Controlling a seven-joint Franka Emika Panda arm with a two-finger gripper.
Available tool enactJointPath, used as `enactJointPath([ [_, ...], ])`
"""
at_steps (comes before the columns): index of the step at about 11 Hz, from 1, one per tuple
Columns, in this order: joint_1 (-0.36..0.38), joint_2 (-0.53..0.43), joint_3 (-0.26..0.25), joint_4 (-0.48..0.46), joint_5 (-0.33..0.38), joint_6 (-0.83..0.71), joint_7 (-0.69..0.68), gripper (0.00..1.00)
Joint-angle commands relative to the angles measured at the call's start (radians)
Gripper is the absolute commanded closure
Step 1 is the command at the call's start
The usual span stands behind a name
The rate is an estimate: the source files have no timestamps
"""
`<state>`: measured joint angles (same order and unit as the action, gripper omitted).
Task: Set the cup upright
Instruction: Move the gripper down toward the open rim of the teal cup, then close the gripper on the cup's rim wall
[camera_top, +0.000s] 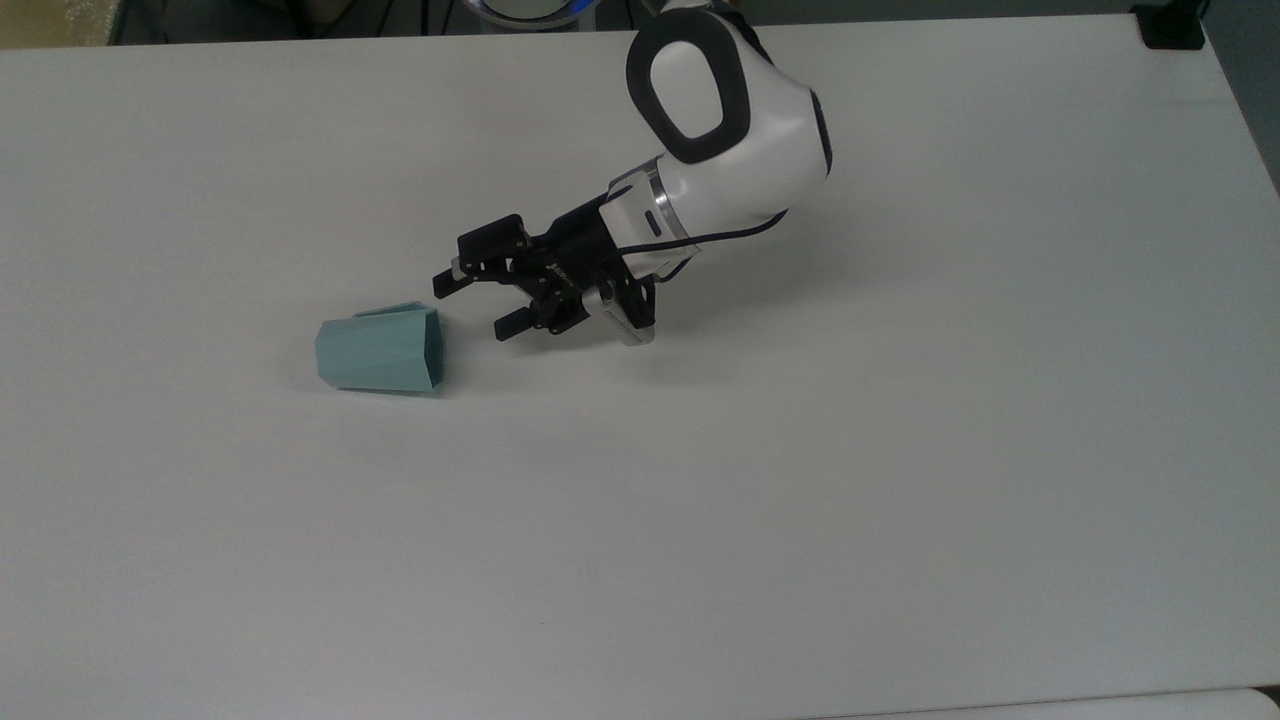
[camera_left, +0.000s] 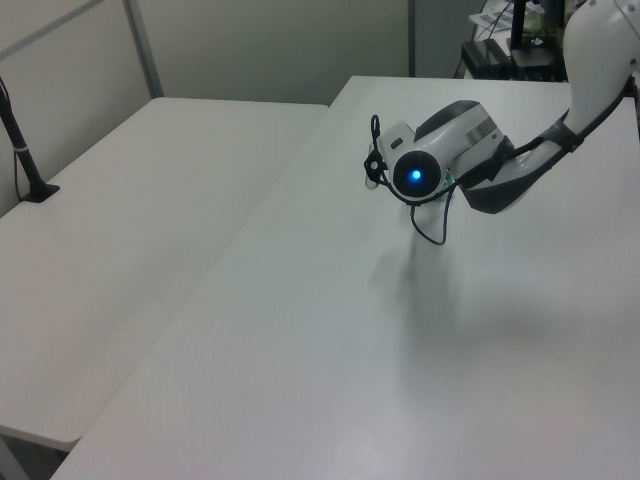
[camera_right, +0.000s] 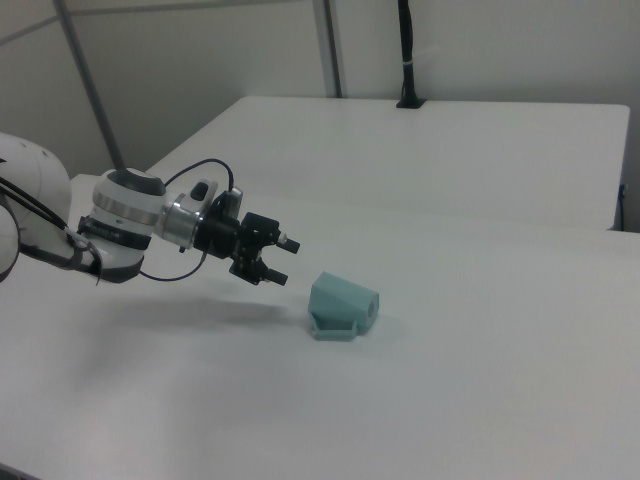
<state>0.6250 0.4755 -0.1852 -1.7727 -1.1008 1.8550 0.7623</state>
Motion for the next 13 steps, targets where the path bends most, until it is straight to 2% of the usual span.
enactJointPath([
  [1,-0.047,0.006,0.016,-0.008,-0.045,0.0,0.029,0.0],
  [6,-0.099,0.035,0.018,-0.01,-0.079,0.009,0.031,0.01],
  [8,-0.108,0.04,0.02,-0.01,-0.085,0.01,0.031,0.06],
  [9,-0.111,0.04,0.02,-0.01,-0.085,0.024,0.031,0.19],
  [11,-0.12,0.044,0.02,-0.01,-0.094,0.03,0.029,0.52],
  [13,-0.137,0.052,0.021,-0.011,-0.122,0.032,0.031,0.77],
])
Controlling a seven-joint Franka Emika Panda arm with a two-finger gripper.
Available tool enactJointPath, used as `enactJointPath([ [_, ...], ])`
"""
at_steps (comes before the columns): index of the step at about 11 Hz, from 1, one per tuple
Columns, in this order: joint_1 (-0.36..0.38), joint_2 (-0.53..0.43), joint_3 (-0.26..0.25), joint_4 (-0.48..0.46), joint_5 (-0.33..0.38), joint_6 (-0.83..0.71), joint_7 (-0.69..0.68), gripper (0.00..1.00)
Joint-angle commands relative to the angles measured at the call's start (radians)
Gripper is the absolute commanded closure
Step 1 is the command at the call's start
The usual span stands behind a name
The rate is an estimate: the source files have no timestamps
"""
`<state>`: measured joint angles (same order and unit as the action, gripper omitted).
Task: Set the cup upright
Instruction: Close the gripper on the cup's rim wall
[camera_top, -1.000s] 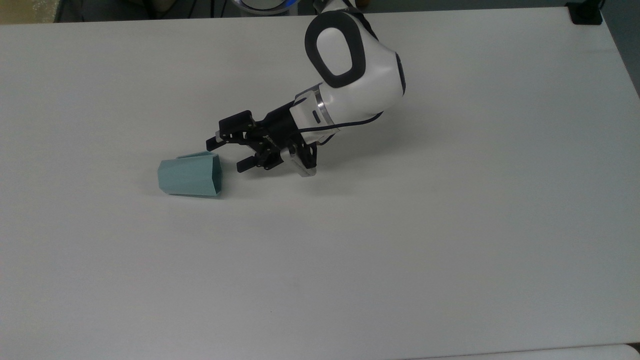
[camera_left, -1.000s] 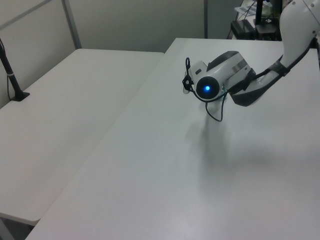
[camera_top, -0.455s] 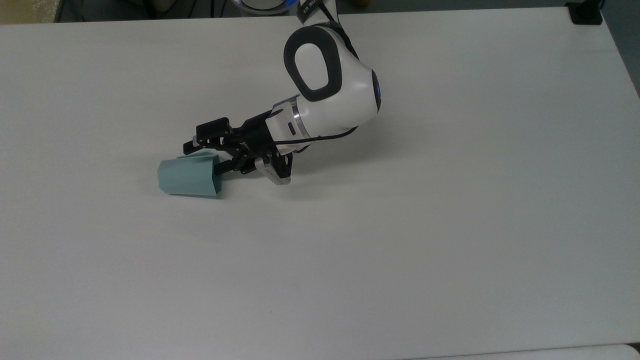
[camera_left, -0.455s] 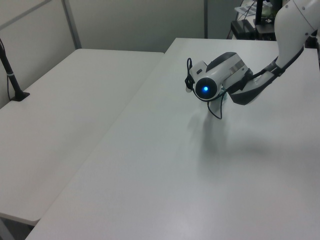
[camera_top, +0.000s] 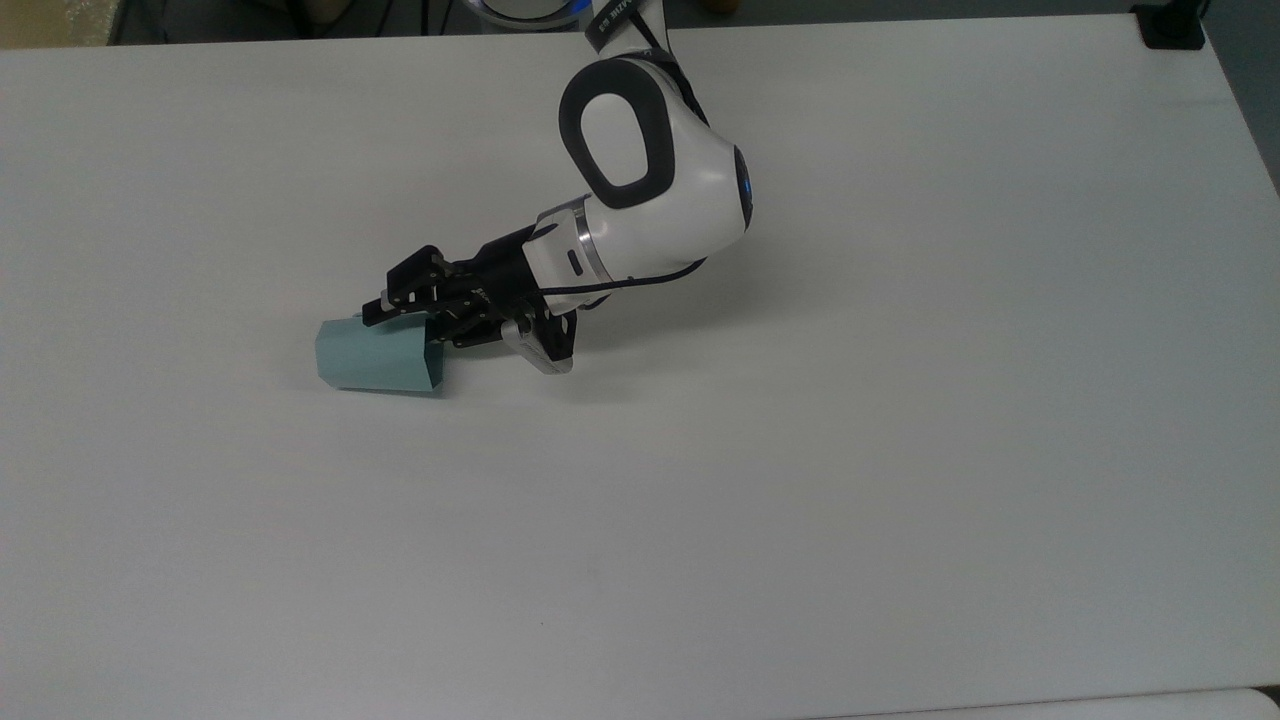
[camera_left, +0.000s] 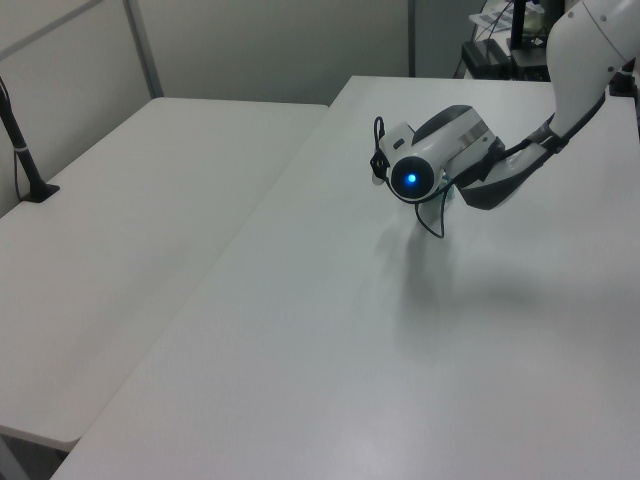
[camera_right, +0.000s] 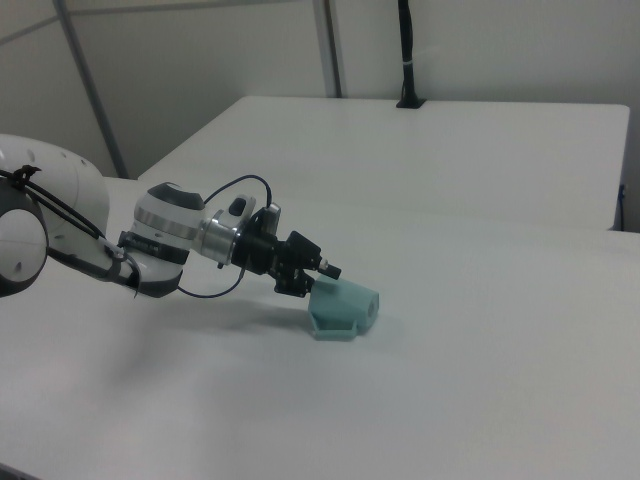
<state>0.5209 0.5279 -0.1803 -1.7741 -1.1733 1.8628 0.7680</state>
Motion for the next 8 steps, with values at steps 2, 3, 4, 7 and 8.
enactJointPath([
  [2,-0.041,0.004,0.015,-0.016,-0.054,0.041,0.024,1.0],
  [3,-0.042,0.006,0.016,-0.018,-0.06,0.042,0.024,1.0],
  [4,-0.042,0.004,0.016,-0.019,-0.055,0.044,0.024,1.0],
  [7,-0.041,-0.058,0.016,-0.011,-0.004,0.042,0.013,1.0],
  [8,-0.044,-0.104,0.016,-0.008,0.045,0.044,-0.005,1.0],
])
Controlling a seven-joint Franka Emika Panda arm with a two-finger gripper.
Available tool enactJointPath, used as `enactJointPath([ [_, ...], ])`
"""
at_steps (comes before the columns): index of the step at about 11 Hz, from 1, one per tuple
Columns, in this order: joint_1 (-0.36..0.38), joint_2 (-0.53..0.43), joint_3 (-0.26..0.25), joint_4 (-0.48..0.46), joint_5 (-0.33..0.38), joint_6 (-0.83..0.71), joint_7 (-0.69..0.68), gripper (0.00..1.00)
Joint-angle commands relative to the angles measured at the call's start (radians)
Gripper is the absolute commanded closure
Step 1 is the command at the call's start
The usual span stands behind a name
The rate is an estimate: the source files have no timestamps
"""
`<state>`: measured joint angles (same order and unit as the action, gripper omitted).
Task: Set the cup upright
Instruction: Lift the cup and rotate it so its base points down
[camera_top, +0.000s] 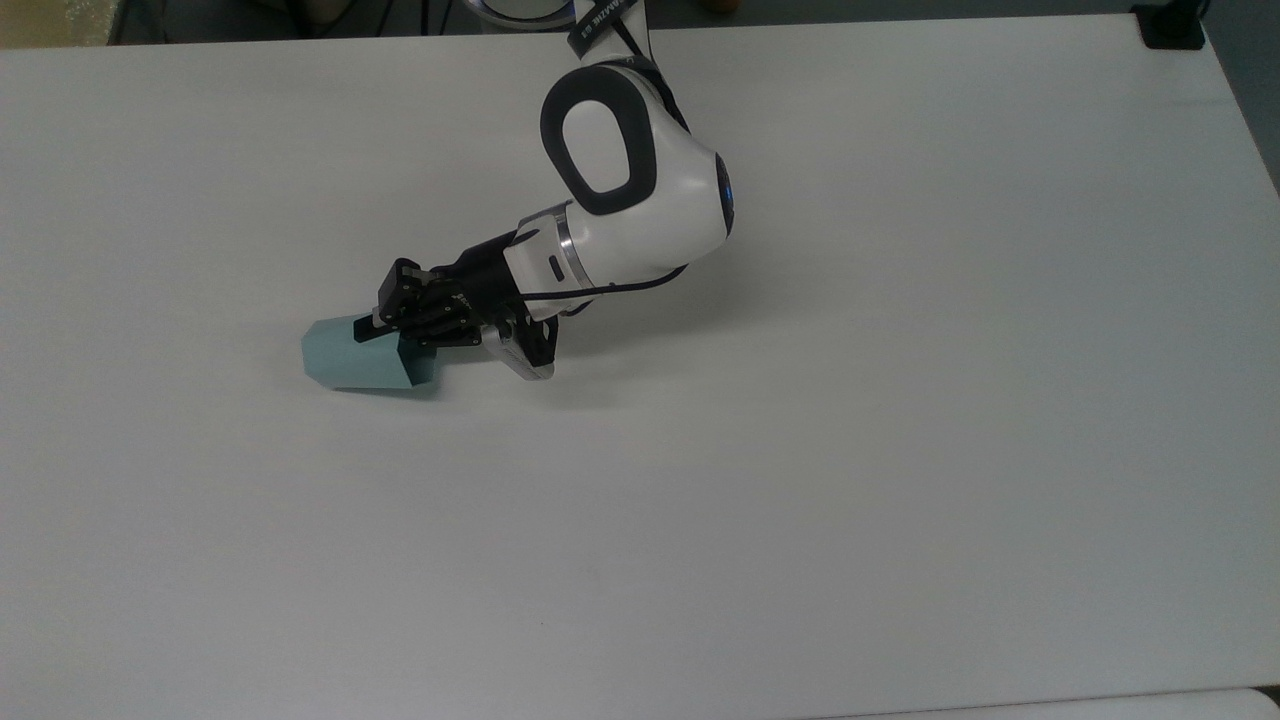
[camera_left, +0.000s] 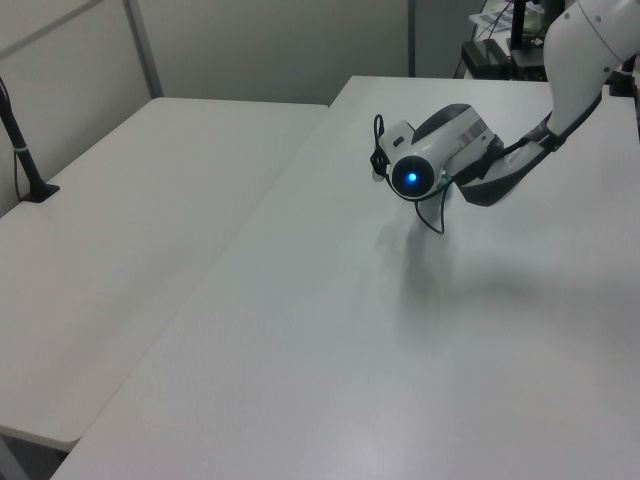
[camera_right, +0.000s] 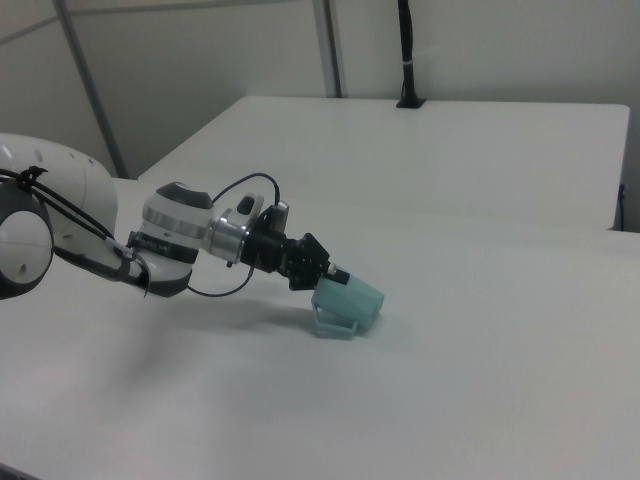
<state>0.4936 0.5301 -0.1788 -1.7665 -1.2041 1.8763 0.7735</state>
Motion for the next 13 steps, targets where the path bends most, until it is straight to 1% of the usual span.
enactJointPath([
  [1,-0.03,-0.155,0.016,-0.008,0.143,0.032,-0.035,1.0],
  [3,-0.05,-0.234,0.01,0.033,0.335,0.052,-0.072,1.0],
  [4,-0.066,-0.286,0.006,0.024,0.412,0.079,-0.098,1.0],
  [5,-0.088,-0.338,0.005,0.006,0.508,0.107,-0.121,1.0],
  [6,-0.096,-0.379,0.002,-0.011,0.614,0.133,-0.147,1.0],
  [7,-0.122,-0.418,0.001,-0.031,0.727,0.161,-0.186,1.0],
  [9,-0.158,-0.485,0.001,-0.074,0.95,0.181,-0.29,1.0],
  [10,-0.165,-0.521,-0.007,-0.127,1.042,0.184,-0.337,1.0],
  [11,-0.164,-0.559,-0.022,-0.193,1.104,0.213,-0.356,1.0],
  [12,-0.162,-0.59,-0.034,-0.27,1.153,0.281,-0.356,1.0],
  [13,-0.161,-0.613,-0.04,-0.353,1.182,0.353,-0.358,1.0],
])
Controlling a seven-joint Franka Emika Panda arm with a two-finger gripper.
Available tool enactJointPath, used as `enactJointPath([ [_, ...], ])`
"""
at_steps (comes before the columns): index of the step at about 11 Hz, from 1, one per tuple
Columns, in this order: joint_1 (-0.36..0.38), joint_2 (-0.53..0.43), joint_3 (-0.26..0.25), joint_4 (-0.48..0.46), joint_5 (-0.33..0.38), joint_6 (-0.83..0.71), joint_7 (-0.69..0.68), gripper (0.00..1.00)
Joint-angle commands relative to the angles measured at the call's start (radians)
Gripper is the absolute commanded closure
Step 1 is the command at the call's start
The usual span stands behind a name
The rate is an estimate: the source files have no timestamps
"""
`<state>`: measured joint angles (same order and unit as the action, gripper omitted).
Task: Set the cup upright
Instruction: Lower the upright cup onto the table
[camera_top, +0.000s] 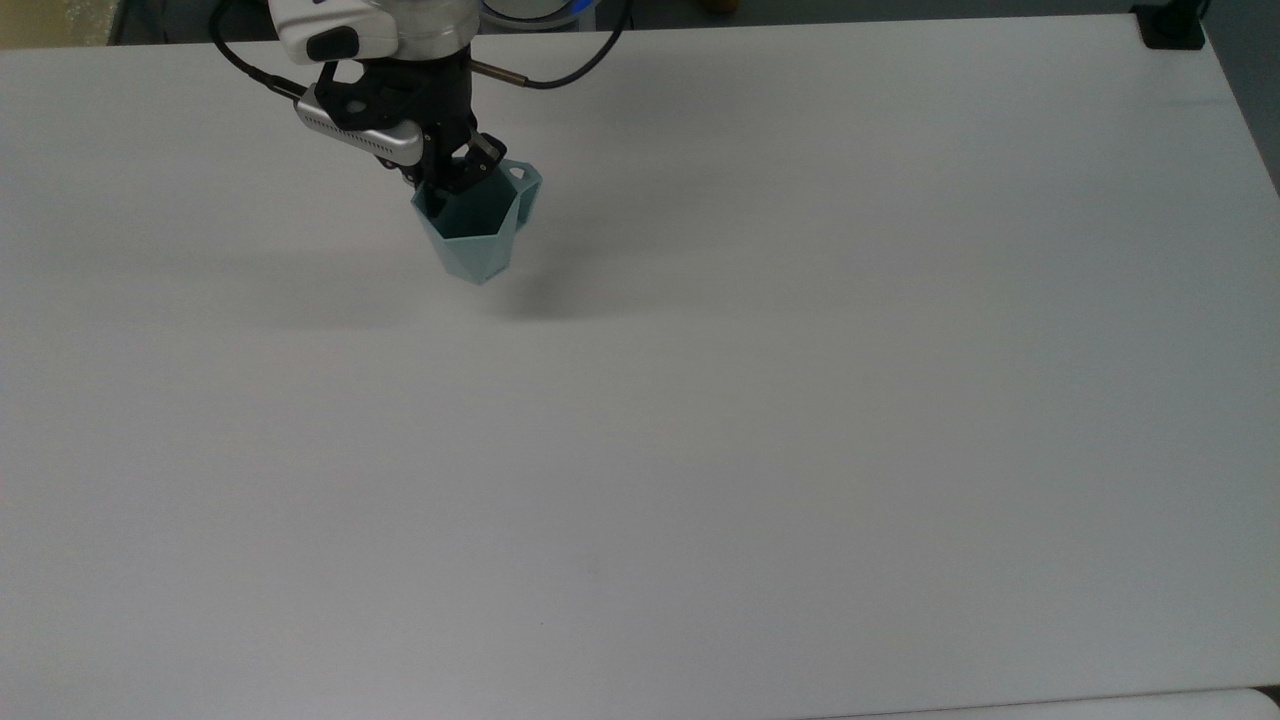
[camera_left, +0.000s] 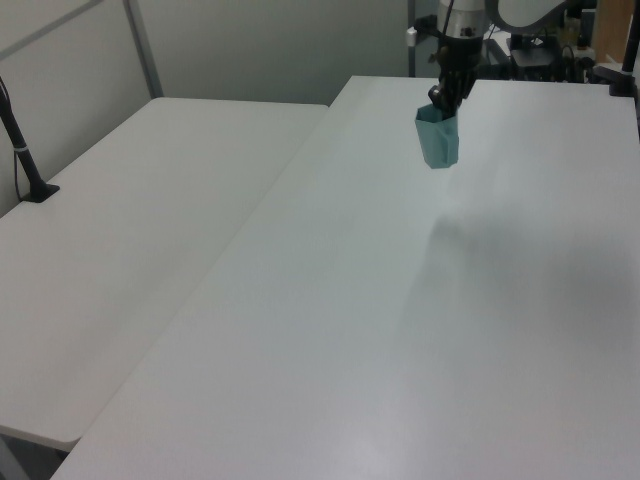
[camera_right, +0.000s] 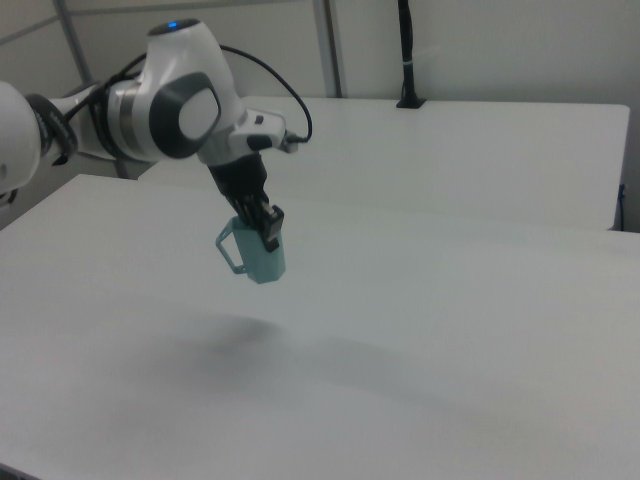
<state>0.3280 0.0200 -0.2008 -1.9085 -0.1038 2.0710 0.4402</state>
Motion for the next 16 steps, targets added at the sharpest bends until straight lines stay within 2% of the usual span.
enactJointPath([
  [1,0.005,-0.115,-0.025,-0.272,0.088,0.208,-0.023,1.0],
  [4,0.008,-0.103,-0.055,-0.395,0.157,0.397,0.047,1.0],
  [9,0.009,-0.048,-0.057,-0.402,0.157,0.423,0.049,1.0],
  [13,0.011,-0.04,-0.057,-0.4,0.157,0.423,0.048,1.0],
  [15,0.008,-0.043,-0.057,-0.394,0.157,0.402,0.038,0.34],
  [16,0.011,-0.045,-0.057,-0.391,0.156,0.381,0.032,0.17],
])
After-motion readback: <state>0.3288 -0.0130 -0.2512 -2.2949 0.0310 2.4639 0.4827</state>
